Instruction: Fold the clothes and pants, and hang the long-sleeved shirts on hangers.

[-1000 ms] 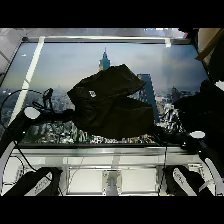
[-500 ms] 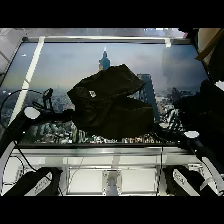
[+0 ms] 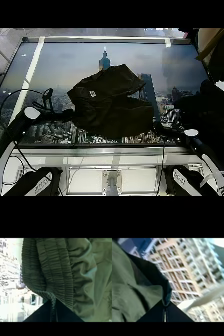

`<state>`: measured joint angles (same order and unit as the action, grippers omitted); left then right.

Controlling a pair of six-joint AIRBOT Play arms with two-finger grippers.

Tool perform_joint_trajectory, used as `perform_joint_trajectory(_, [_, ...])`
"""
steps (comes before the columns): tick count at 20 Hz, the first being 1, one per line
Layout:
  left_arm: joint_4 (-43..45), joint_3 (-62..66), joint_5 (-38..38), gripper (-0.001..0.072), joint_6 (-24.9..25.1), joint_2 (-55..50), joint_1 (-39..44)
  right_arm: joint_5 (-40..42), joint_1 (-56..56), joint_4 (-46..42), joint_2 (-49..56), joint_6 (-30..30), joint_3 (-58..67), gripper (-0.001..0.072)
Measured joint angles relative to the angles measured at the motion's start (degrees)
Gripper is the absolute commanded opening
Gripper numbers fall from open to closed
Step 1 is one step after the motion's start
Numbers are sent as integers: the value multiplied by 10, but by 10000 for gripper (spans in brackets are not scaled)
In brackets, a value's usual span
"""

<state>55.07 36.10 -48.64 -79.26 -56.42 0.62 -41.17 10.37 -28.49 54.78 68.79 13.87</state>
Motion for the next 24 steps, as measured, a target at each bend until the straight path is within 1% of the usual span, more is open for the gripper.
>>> perform_joint_trajectory(3, [41, 31, -19, 26, 0, 35, -3, -69, 0, -3, -20, -33, 71, 5])
perform_joint_trajectory(6, [92, 105, -76, 26, -11, 104, -15, -166, 0, -13, -73, -38, 189, 4])
perform_joint_trajectory(7, [105, 140, -92, 25, -14, 132, -19, -198, 0, -14, -97, -33, 241, 4])
perform_joint_trajectory(9, [123, 214, -114, 25, -27, 182, -23, -235, 0, -18, -139, -11, 350, 3])
perform_joint_trajectory(13, [138, 377, -153, 25, -45, 225, -27, -268, 0, -18, -164, 31, 591, 1])
perform_joint_trajectory(16, [132, 485, -176, 25, -50, 216, -28, -276, 0, -17, -127, 58, 764, 1])
perform_joint_trajectory(19, [103, 549, -185, 25, -49, 181, -28, -287, 0, -17, -45, 84, 909, 0])
perform_joint_trajectory(21, [105, 568, -192, 26, -45, 138, -28, -293, 0, -15, 21, 96, 965, 1])
perform_joint_trajectory(24, [122, 582, -195, 26, -43, 40, -28, -299, -7, -15, 128, 106, 993, 1])
